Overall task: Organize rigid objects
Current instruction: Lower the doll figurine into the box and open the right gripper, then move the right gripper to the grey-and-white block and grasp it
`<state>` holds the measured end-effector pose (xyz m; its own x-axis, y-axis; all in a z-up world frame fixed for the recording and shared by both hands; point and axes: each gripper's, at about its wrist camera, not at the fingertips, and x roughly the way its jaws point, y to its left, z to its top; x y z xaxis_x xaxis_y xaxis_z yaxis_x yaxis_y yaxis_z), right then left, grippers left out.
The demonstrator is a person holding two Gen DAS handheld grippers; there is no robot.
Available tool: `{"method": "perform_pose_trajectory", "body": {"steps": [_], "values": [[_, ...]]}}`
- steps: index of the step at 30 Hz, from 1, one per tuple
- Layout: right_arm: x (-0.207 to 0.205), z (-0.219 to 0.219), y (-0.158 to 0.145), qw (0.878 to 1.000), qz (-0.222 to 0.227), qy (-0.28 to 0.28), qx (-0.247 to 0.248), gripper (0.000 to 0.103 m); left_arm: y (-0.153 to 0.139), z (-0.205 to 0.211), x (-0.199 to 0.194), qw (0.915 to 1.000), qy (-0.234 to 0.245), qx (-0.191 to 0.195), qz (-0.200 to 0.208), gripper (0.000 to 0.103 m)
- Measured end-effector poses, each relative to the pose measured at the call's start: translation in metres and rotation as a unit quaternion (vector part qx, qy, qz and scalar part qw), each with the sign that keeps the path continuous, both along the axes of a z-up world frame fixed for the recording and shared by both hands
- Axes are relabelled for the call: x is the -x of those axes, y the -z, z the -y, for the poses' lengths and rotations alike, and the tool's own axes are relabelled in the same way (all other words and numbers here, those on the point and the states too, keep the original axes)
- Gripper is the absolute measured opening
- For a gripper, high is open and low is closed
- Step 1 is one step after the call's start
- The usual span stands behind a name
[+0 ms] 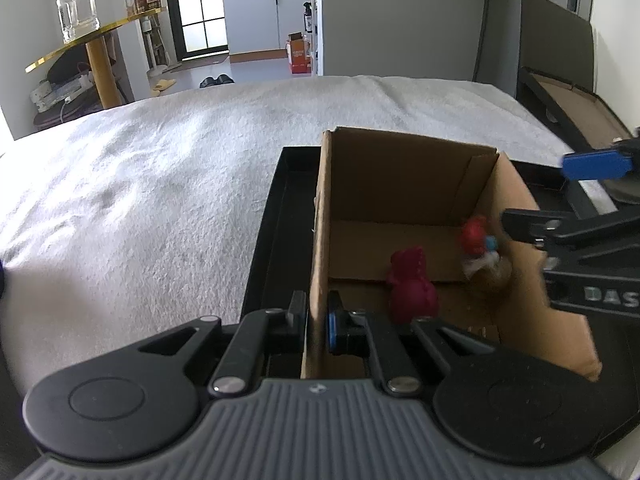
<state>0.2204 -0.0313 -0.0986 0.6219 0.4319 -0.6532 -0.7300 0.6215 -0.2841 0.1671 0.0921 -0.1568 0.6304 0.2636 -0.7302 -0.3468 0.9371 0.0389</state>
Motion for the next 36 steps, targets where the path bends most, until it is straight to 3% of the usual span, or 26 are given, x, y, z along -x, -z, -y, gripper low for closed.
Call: {"method": "perform_pose_trajectory", "body": {"steps": [10, 13, 15, 17, 31, 36], "values": [[0.0, 0.042, -0.005, 0.998, -0.012, 0.051, -0.024, 0.076, -0.004, 0.004, -0.002, 0.9999, 0.005, -0.01, -0.005, 0.016], [-0.001, 0.055, -0.004, 0.997, -0.021, 0.072, -0.032, 0.084, -0.006, 0.007, -0.002, 0.9999, 0.006, -0.012, -0.008, 0.036], [-0.001, 0.064, -0.002, 0.995, -0.021, 0.088, -0.034, 0.089, -0.008, 0.01, -0.001, 0.9997, 0.005, -0.023, -0.005, 0.056], [-0.002, 0.068, 0.001, 0.994, -0.015, 0.1, -0.029, 0.093, -0.01, 0.014, -0.001, 0.9995, 0.007, -0.032, -0.003, 0.062], [-0.01, 0.11, 0.014, 0.986, -0.05, 0.147, -0.064, 0.095, -0.026, 0.022, -0.001, 0.9993, 0.011, -0.032, 0.019, 0.065], [-0.014, 0.121, 0.021, 0.982, -0.075, 0.151, -0.087, 0.095, -0.028, 0.027, -0.002, 0.9989, 0.01, -0.042, 0.019, 0.076]]}}
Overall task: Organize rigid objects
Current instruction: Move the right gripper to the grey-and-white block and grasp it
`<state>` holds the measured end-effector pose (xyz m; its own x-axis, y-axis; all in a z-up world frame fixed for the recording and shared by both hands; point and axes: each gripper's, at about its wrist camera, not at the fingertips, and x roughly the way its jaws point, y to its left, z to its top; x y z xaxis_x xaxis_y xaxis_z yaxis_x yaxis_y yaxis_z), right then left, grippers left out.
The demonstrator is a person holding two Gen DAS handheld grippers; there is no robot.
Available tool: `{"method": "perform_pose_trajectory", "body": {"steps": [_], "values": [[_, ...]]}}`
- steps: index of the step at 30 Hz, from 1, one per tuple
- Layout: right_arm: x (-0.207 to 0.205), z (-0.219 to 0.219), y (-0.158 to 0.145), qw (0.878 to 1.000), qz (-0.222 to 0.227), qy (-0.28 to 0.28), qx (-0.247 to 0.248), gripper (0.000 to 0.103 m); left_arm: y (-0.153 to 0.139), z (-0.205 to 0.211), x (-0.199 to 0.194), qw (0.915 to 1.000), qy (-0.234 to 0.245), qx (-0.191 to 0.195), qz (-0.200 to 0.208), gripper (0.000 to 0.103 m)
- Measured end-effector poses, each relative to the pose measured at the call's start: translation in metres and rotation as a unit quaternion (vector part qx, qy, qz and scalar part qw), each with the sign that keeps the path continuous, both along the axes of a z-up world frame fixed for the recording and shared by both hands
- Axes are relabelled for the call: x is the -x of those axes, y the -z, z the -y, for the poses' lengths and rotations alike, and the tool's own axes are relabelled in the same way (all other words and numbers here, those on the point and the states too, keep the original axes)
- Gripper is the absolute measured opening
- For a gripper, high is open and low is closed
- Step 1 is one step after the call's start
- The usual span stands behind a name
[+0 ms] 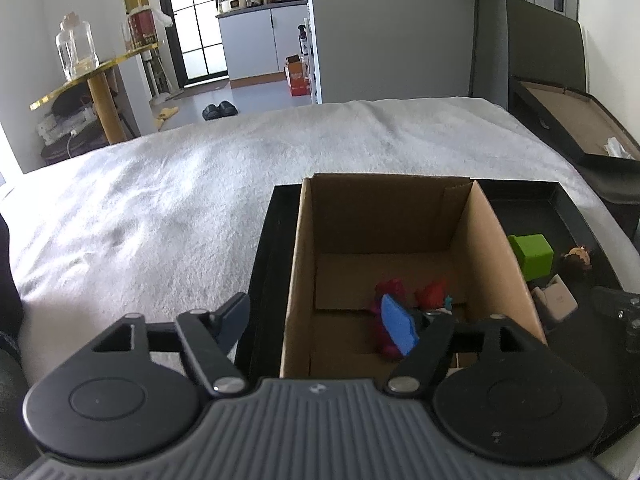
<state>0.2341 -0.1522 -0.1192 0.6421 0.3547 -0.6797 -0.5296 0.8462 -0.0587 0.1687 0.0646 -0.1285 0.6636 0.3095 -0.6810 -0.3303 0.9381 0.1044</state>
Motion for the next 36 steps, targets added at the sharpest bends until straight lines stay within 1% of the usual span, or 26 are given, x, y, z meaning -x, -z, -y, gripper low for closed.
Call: {"method": "perform_pose_trajectory", "body": {"steps": [3, 9, 18, 26, 30, 32, 33, 34, 35, 36], "values": [[-0.003, 0.006, 0.005, 1.0, -0.016, 0.002, -0.017, 0.095, 0.0, 0.005, -0.001, 1.0, 0.004, -0.007, -0.002, 0.08], [-0.01, 0.011, 0.018, 0.998, -0.044, 0.011, -0.036, 0.095, 0.003, 0.011, -0.005, 0.9997, 0.014, -0.013, -0.012, 0.084], [-0.021, 0.008, 0.038, 0.995, -0.077, 0.01, -0.058, 0.095, 0.01, 0.015, -0.01, 0.9994, 0.021, -0.015, -0.023, 0.085], [-0.03, -0.003, 0.053, 0.993, -0.098, -0.005, -0.064, 0.084, 0.015, 0.012, -0.016, 0.9992, 0.012, -0.019, -0.034, 0.085], [-0.036, -0.009, 0.061, 0.992, -0.112, -0.007, -0.066, 0.078, 0.017, 0.009, -0.017, 0.9992, 0.009, -0.018, -0.035, 0.085], [-0.036, -0.011, 0.064, 0.991, -0.117, -0.008, -0.064, 0.074, 0.018, 0.008, -0.018, 0.9991, 0.007, -0.018, -0.037, 0.085], [-0.036, -0.013, 0.065, 0.991, -0.12, -0.012, -0.063, 0.065, 0.019, 0.008, -0.018, 0.9991, 0.006, -0.017, -0.038, 0.085], [-0.036, -0.014, 0.066, 0.991, -0.12, -0.012, -0.058, 0.053, 0.02, 0.007, -0.018, 0.9991, 0.005, -0.017, -0.04, 0.085], [-0.036, -0.014, 0.066, 0.991, -0.119, -0.013, -0.051, 0.045, 0.02, 0.007, -0.018, 0.999, 0.005, -0.017, -0.04, 0.085], [-0.036, -0.014, 0.065, 0.991, -0.12, -0.016, -0.052, 0.045, 0.021, 0.007, -0.018, 0.999, 0.004, -0.016, -0.04, 0.085]]}}
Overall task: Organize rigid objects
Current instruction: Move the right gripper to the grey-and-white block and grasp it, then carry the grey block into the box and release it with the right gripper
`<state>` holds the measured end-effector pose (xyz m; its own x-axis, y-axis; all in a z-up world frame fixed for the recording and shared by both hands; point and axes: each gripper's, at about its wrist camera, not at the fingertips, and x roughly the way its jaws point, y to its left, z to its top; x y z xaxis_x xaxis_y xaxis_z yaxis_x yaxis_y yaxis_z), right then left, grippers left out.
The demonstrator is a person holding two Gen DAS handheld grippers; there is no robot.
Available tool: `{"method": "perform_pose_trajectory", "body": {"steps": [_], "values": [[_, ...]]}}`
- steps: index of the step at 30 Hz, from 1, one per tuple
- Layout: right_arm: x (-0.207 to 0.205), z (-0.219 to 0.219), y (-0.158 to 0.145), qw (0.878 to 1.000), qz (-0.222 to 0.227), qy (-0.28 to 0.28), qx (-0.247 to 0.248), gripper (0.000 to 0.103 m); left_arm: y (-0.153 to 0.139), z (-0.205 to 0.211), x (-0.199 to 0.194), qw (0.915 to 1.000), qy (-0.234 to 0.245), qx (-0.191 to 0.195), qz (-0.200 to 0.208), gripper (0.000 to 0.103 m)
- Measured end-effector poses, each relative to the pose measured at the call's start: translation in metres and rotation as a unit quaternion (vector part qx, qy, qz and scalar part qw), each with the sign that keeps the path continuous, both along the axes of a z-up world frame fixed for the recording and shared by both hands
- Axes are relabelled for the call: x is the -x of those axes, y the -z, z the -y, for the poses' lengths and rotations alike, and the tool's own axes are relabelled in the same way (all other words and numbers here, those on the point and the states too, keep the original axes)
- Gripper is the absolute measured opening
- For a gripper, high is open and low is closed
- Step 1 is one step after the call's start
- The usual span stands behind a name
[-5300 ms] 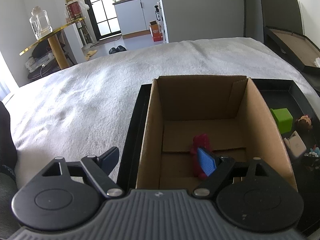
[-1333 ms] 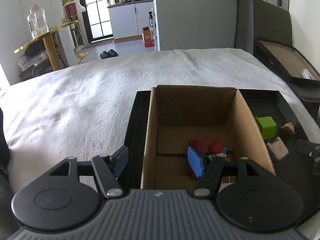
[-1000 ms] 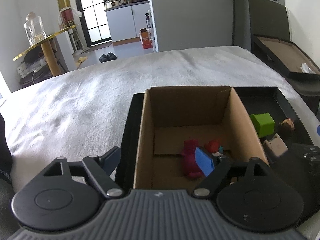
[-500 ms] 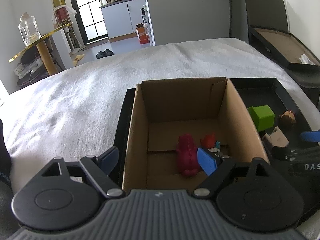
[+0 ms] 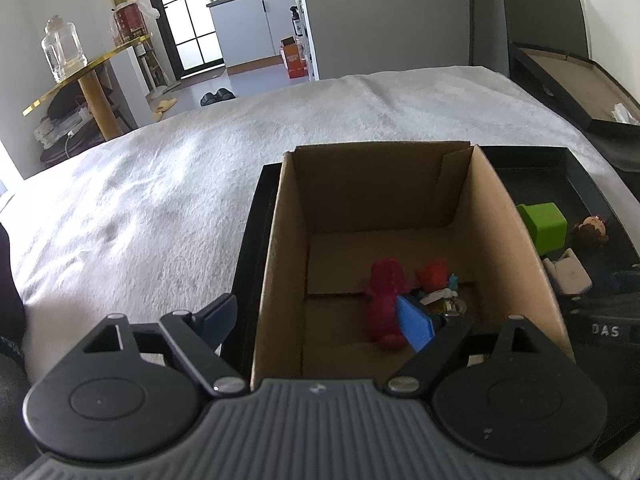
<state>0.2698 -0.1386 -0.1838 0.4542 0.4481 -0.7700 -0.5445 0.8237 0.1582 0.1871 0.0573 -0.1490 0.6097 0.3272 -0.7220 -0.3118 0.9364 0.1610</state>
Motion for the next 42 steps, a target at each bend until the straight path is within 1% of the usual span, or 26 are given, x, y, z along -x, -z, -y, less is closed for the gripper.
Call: {"method": "perform_pose_trajectory", "body": {"steps": [3, 7, 20, 29, 34, 37, 38, 40, 42], "values": [[0.004, 0.003, -0.005, 1.0, 0.002, -0.008, -0.002, 0.043, 0.0, 0.0, 0.001, 1.0, -0.002, 0.001, 0.001, 0.085], [0.011, 0.003, -0.011, 1.0, 0.008, -0.015, 0.008, 0.043, 0.001, -0.002, 0.003, 1.0, -0.004, 0.002, 0.001, 0.085], [0.021, 0.006, -0.038, 0.999, 0.038, -0.004, 0.025, 0.043, 0.001, -0.006, 0.009, 0.9999, -0.008, 0.009, 0.005, 0.085], [0.025, -0.002, -0.057, 0.998, 0.063, -0.001, 0.03, 0.043, 0.0, -0.014, 0.011, 0.9997, -0.008, 0.022, 0.009, 0.085], [0.026, -0.012, -0.069, 0.996, 0.082, -0.011, 0.029, 0.043, 0.0, -0.018, 0.013, 0.9995, -0.011, 0.025, 0.013, 0.085], [0.026, -0.019, -0.077, 0.995, 0.093, -0.017, 0.025, 0.043, 0.002, -0.018, 0.013, 0.9997, -0.014, 0.018, 0.011, 0.085], [0.026, -0.021, -0.079, 0.995, 0.096, -0.02, 0.025, 0.043, 0.003, -0.019, 0.013, 0.9997, -0.015, 0.017, 0.011, 0.082], [0.027, -0.027, -0.083, 0.994, 0.103, -0.025, 0.023, 0.043, 0.003, -0.021, 0.014, 0.9996, -0.017, 0.019, 0.013, 0.082], [0.028, -0.033, -0.088, 0.993, 0.111, -0.033, 0.023, 0.043, 0.002, -0.023, 0.016, 0.9996, -0.017, 0.015, 0.017, 0.075]]}}
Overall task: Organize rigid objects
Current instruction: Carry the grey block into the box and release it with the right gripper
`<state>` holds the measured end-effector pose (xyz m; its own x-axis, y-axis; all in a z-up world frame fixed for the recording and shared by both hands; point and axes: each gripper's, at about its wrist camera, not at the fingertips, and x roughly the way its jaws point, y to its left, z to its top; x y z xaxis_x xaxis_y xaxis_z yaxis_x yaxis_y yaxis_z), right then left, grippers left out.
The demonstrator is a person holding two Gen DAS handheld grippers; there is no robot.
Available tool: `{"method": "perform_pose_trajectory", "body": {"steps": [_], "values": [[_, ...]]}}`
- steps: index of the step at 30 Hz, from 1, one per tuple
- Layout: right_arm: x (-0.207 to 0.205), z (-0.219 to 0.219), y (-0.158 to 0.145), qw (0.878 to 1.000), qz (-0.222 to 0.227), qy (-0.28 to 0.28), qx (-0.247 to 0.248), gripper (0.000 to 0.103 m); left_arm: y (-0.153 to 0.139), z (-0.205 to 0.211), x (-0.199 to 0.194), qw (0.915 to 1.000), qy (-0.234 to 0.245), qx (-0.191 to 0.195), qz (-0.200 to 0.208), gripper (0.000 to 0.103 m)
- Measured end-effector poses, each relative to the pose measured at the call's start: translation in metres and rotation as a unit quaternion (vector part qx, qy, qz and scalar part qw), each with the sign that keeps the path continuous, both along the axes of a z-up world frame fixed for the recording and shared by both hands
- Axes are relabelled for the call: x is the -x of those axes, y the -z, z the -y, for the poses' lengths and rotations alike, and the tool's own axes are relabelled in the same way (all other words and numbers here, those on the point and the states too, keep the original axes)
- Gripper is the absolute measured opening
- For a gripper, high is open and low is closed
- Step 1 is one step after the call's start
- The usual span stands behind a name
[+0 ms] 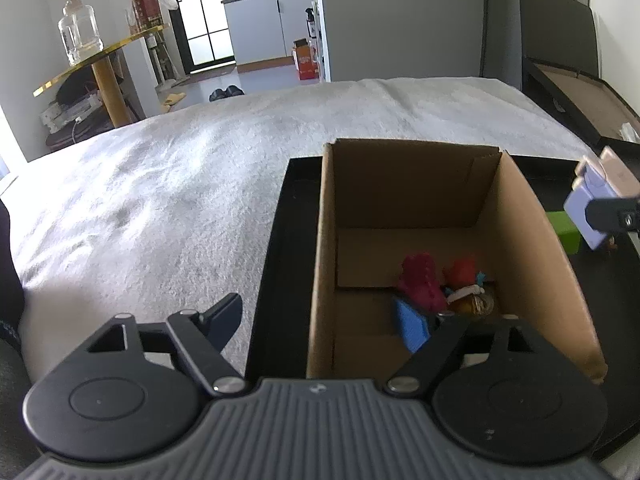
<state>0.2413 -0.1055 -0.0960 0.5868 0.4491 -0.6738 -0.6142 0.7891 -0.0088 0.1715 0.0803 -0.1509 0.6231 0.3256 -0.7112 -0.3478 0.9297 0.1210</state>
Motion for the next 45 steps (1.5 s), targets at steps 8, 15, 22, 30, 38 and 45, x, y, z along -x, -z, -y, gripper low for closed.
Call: {"method": "perform_pose_trajectory", "body": {"steps": [8, 15, 22, 30, 38, 45], "values": [[0.002, -0.021, -0.014, 0.999, 0.029, -0.022, 0.003, 0.043, 0.004, -0.002, 0.004, 0.9999, 0.01, 0.006, -0.001, 0.036], [0.003, -0.041, -0.014, 0.998, 0.043, -0.042, 0.004, 0.043, 0.004, -0.004, 0.005, 0.9999, 0.011, 0.01, 0.002, 0.015], [0.011, -0.062, -0.005, 0.996, 0.046, -0.073, 0.019, 0.043, 0.005, -0.005, 0.005, 0.9997, 0.014, 0.018, 0.005, 0.009], [0.01, -0.081, 0.012, 0.992, 0.043, -0.106, 0.048, 0.044, 0.004, -0.013, 0.005, 0.9992, 0.013, 0.038, 0.007, 0.009], [0.005, -0.075, 0.012, 0.995, 0.05, -0.069, 0.054, 0.046, 0.005, -0.012, 0.005, 0.9991, 0.01, 0.041, 0.006, 0.009], [0.013, -0.045, -0.001, 0.997, 0.05, -0.046, 0.039, 0.055, 0.001, -0.01, 0.005, 0.9994, 0.005, 0.033, 0.004, 0.013]]}}
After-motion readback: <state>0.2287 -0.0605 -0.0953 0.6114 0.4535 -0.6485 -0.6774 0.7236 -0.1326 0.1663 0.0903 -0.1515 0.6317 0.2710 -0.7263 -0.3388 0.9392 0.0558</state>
